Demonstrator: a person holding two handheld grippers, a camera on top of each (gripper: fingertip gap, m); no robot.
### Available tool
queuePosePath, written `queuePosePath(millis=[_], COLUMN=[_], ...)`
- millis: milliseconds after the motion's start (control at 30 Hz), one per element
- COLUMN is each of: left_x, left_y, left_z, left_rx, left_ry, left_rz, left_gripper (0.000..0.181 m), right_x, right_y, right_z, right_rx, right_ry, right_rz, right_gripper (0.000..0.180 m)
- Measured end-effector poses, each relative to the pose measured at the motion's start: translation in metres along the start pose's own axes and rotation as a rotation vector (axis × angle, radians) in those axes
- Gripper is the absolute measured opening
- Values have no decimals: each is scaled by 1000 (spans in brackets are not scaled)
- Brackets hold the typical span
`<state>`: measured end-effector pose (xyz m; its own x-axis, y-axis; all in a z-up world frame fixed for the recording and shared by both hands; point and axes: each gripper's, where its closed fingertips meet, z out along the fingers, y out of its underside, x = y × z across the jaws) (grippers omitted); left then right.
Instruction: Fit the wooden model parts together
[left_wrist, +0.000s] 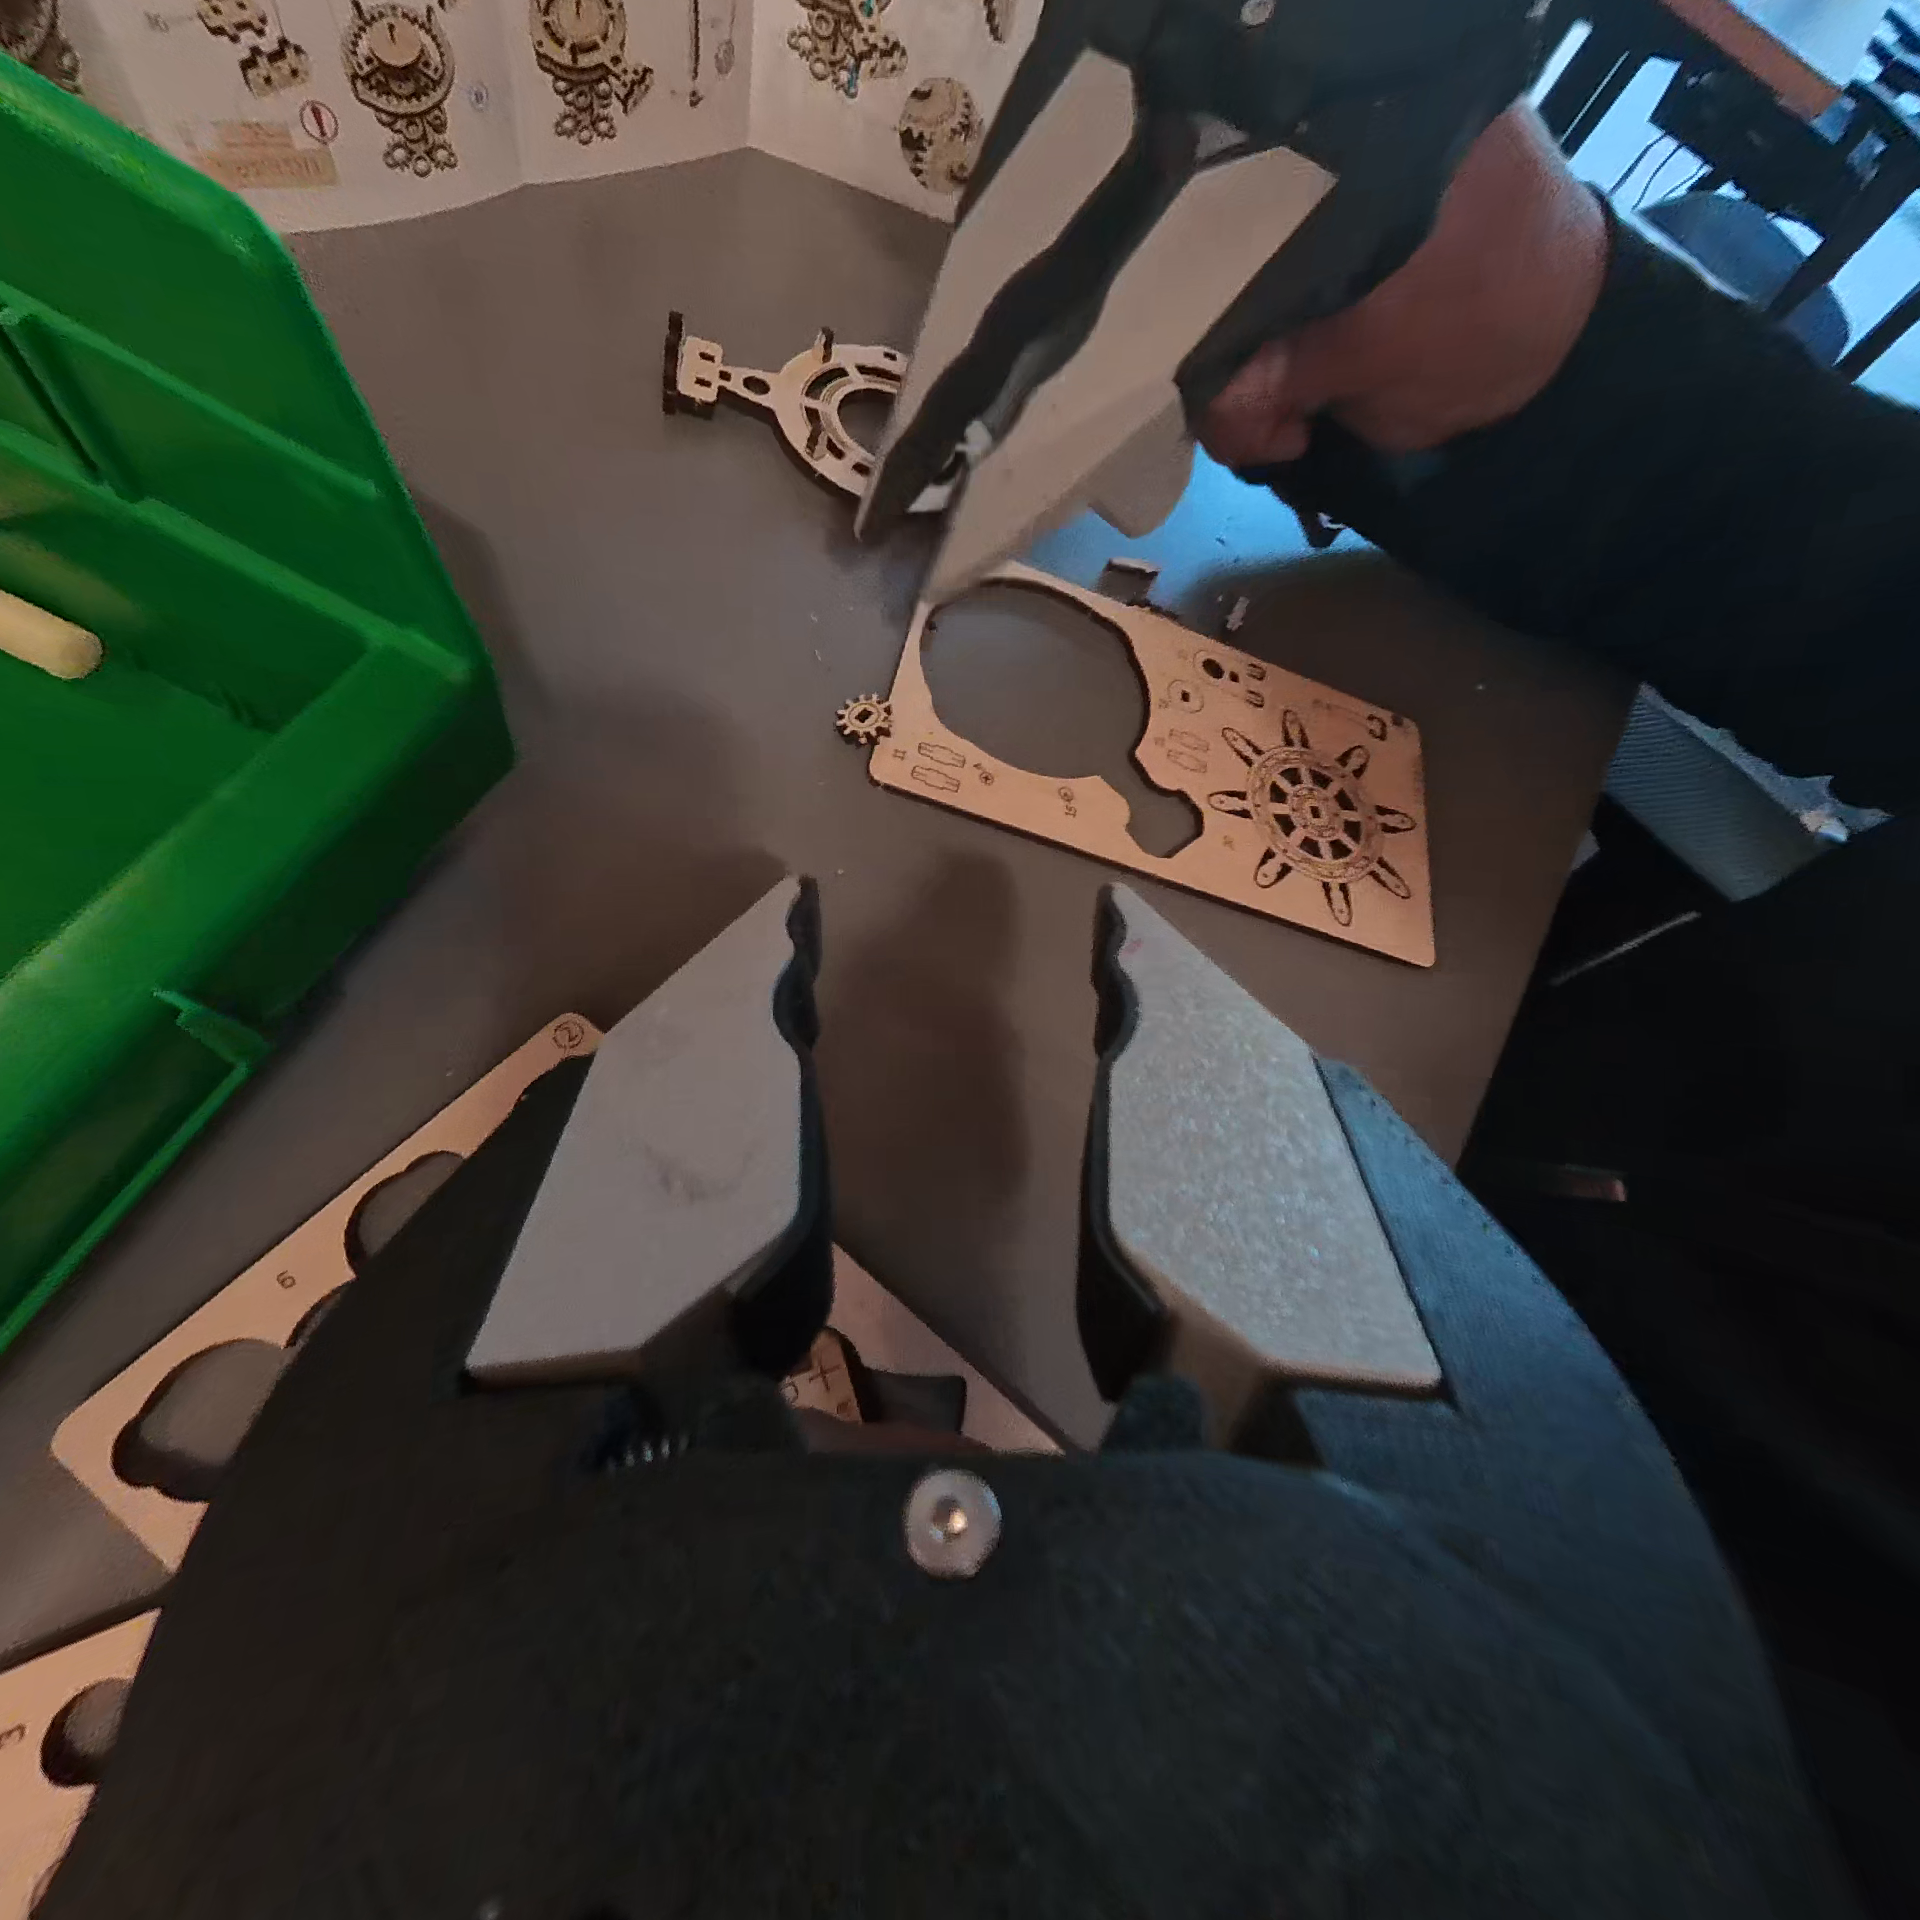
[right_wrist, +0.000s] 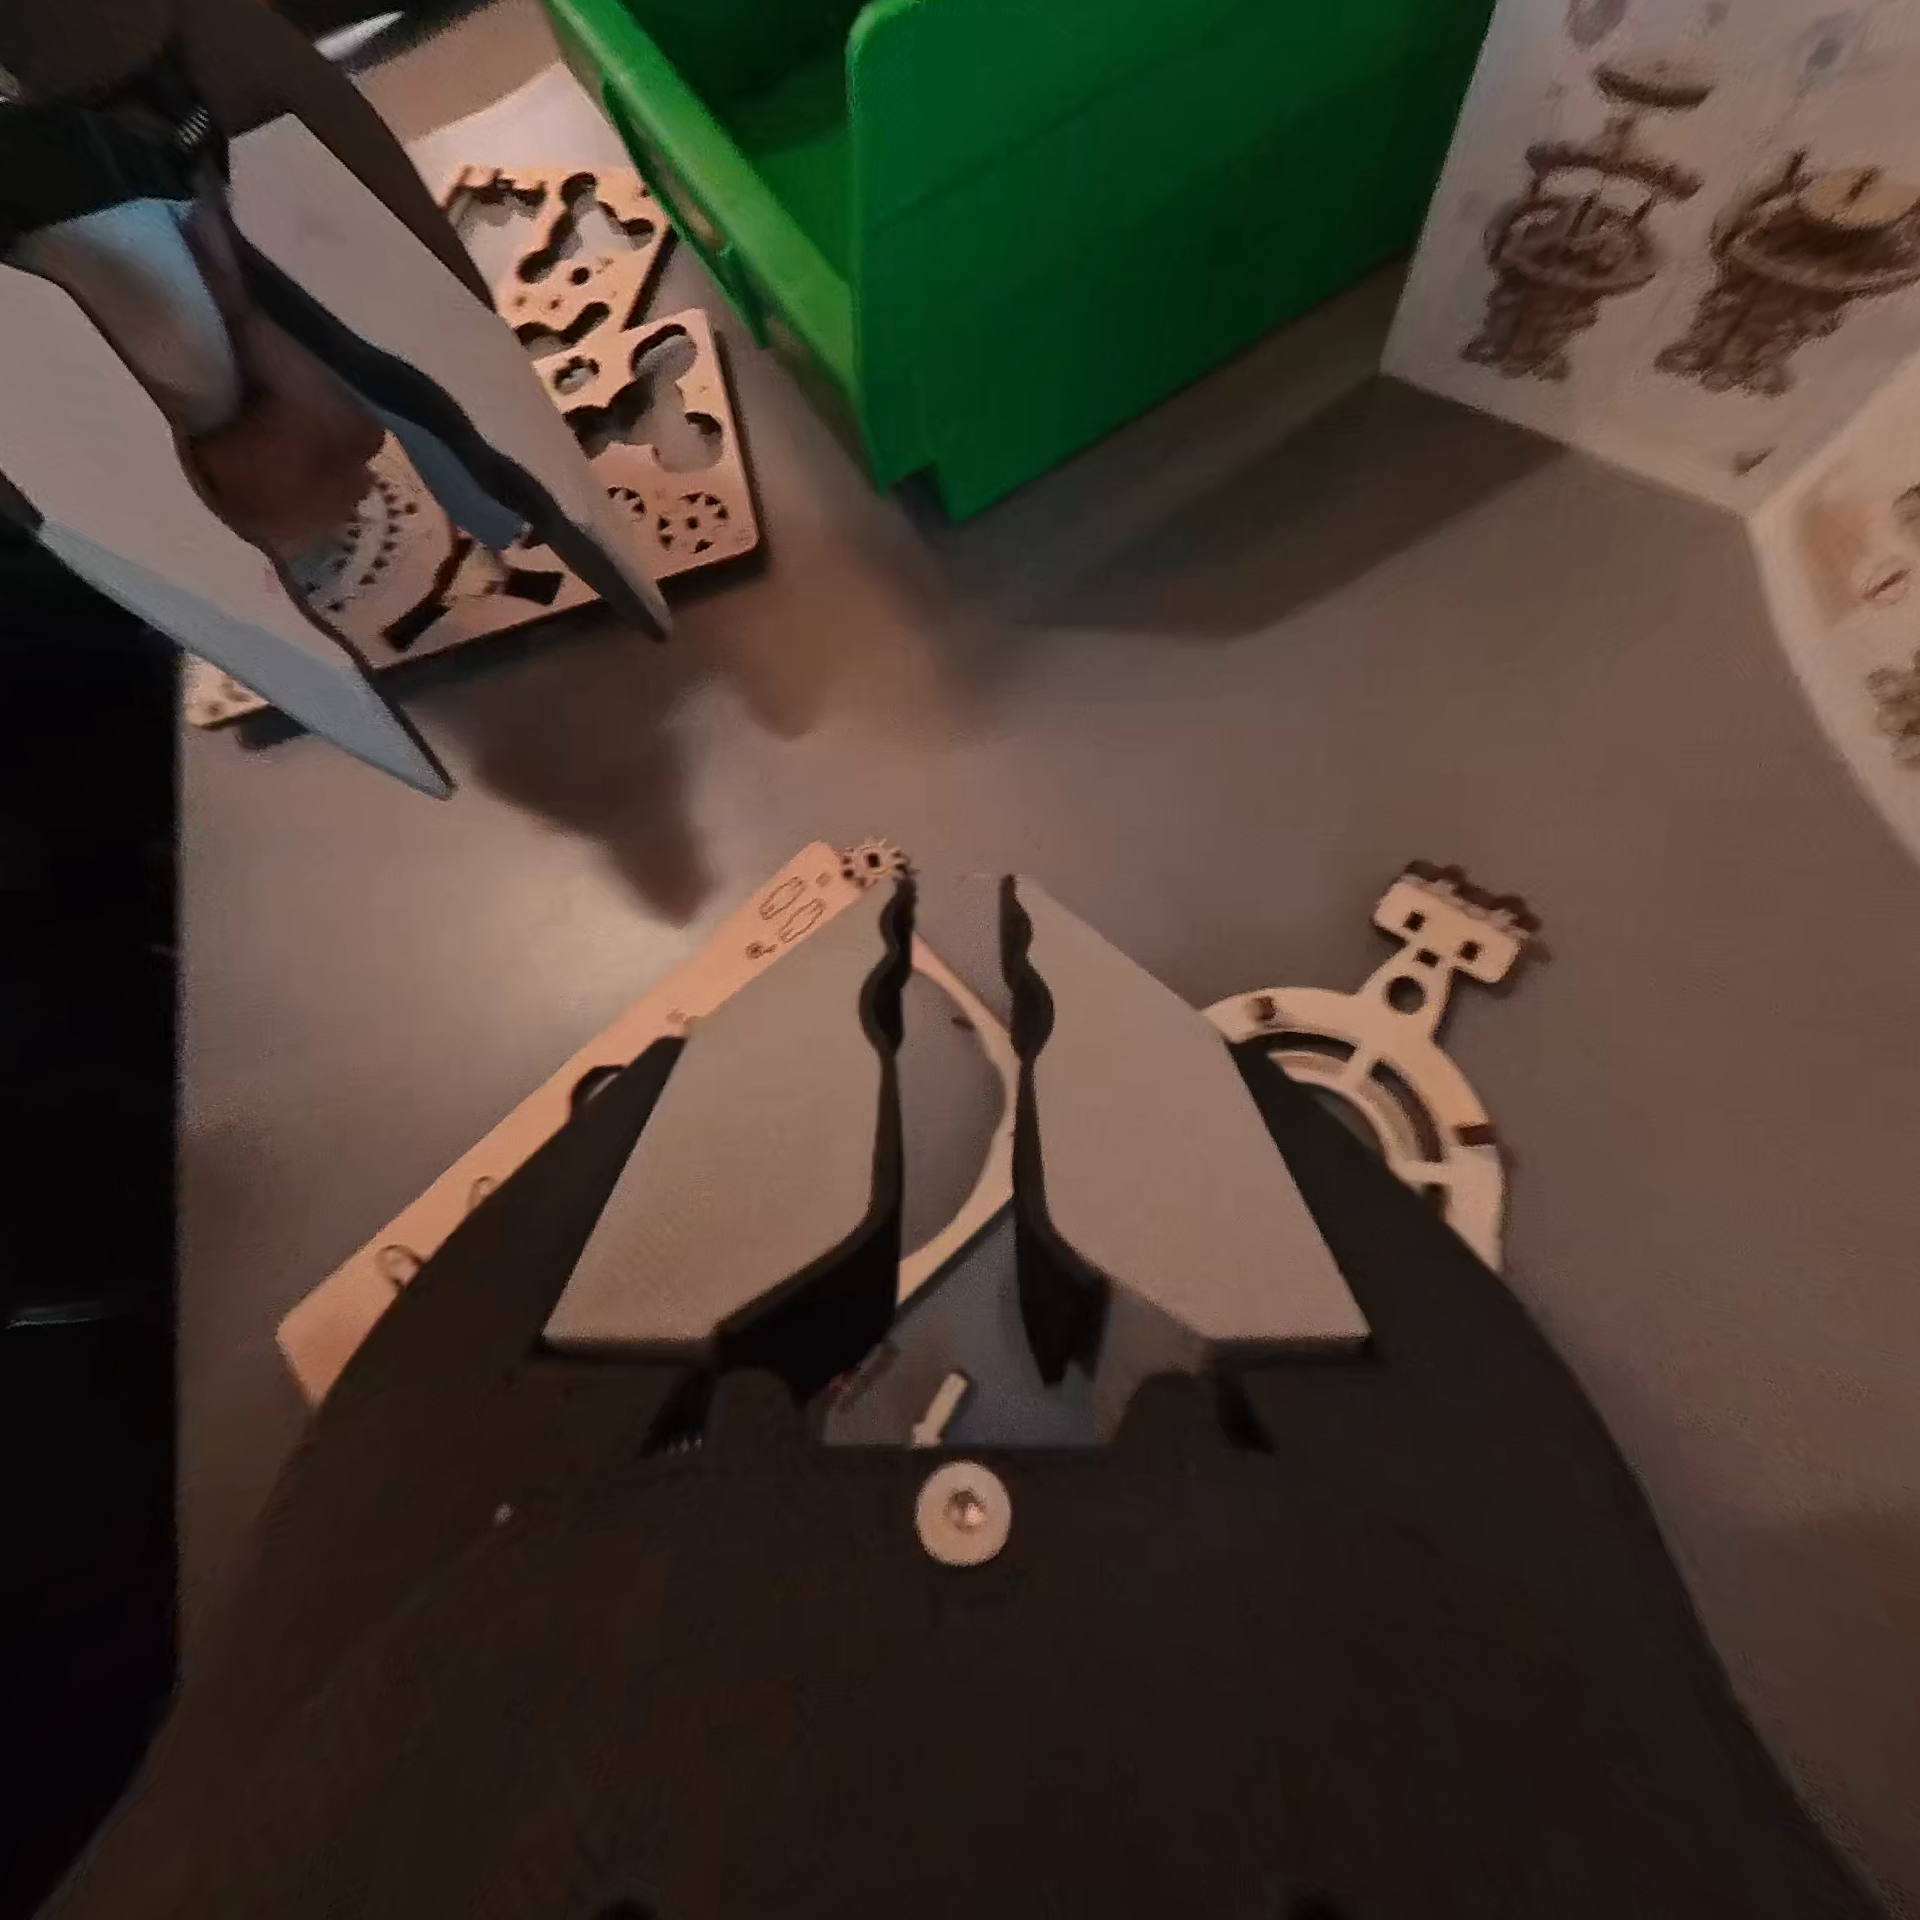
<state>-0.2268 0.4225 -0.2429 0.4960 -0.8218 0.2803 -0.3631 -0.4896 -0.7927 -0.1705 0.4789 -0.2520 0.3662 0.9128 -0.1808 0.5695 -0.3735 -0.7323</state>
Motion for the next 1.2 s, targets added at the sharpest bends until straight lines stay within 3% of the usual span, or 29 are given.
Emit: queuePosePath(millis=[67, 233, 400, 700, 1100, 1200], left_x=[1, 0, -4, 6, 10, 11], left_y=[0, 5, 10, 7, 16, 17], left_z=[1, 3, 7, 1, 4, 9], left_rx=[-5, -19, -41, -24, -40, -51], left_ry=[-20, -45, -70, -84, -123, -126], left_rz=[5, -15, -41, -31, -48, -44], left_gripper=[49, 49, 49, 49, 48, 49], right_x=[-12, -8, -12, -16, 8, 4], right_y=[4, 8, 5, 7, -5, -5], right_z=[5, 16, 24, 33, -13, -14], right_rx=[-5, -60, -82, -96, 63, 76], right_ry=[-54, 43, -17, -32, 53, 9], right_rz=[17, -49, -54, -85, -10, 20], right_gripper=[23, 23, 27, 1, 1, 6])
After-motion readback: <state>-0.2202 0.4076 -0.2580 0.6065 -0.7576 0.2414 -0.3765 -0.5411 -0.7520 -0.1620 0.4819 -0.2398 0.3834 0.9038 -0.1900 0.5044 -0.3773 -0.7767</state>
